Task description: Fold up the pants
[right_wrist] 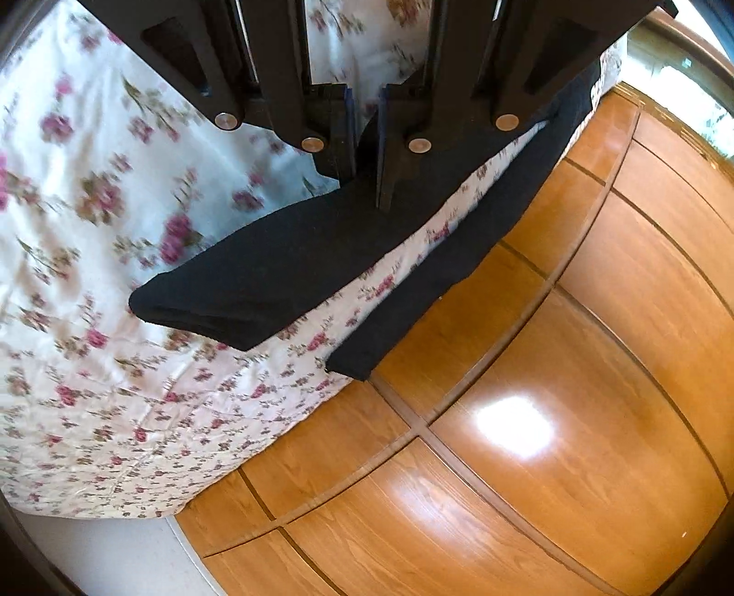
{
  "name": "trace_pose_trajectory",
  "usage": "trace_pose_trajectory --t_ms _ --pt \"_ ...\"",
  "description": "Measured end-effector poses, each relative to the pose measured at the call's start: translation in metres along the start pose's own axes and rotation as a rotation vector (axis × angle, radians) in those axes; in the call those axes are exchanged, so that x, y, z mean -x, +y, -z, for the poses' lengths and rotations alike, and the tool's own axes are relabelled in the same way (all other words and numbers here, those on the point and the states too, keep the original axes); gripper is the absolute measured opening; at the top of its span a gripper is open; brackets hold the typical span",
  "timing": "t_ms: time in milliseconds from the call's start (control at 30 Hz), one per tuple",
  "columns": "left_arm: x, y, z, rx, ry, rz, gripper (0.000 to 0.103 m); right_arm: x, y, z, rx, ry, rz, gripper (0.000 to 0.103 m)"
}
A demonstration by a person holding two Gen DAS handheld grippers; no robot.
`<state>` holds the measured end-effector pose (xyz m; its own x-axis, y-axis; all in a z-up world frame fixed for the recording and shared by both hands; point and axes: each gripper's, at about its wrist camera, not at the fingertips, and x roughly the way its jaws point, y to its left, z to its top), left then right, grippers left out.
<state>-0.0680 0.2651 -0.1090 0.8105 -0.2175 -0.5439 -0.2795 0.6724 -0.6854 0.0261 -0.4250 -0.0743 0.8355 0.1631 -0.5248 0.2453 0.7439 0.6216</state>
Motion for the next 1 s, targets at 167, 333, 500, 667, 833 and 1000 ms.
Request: trace_pose_trajectory --t_ms 167,333,500,667,833,1000 --pt "0.014 0.009 0.016 0.021 0.004 -0.026 0.006 0.016 -0.013 0.014 -0.014 0.033 0.023 0.007" --pt "0.010 0.019 0.029 0.005 0.040 -0.079 0.006 0.012 -0.026 0.024 -0.019 0.078 0.072 0.007" --pt "-0.001 0.031 0.040 0.021 0.070 -0.121 0.010 0.002 -0.029 0.032 -0.011 0.103 0.137 0.007" --pt "0.013 0.025 0.043 -0.021 0.013 -0.144 0.021 0.007 -0.017 0.030 0.087 0.093 0.233 0.024" --pt "0.047 0.031 0.040 -0.003 -0.134 -0.213 0.024 0.023 -0.010 0.022 0.186 0.010 0.418 0.043" --pt "0.079 0.029 0.030 0.015 -0.311 -0.293 0.026 0.028 0.005 0.004 0.298 -0.088 0.508 0.043"
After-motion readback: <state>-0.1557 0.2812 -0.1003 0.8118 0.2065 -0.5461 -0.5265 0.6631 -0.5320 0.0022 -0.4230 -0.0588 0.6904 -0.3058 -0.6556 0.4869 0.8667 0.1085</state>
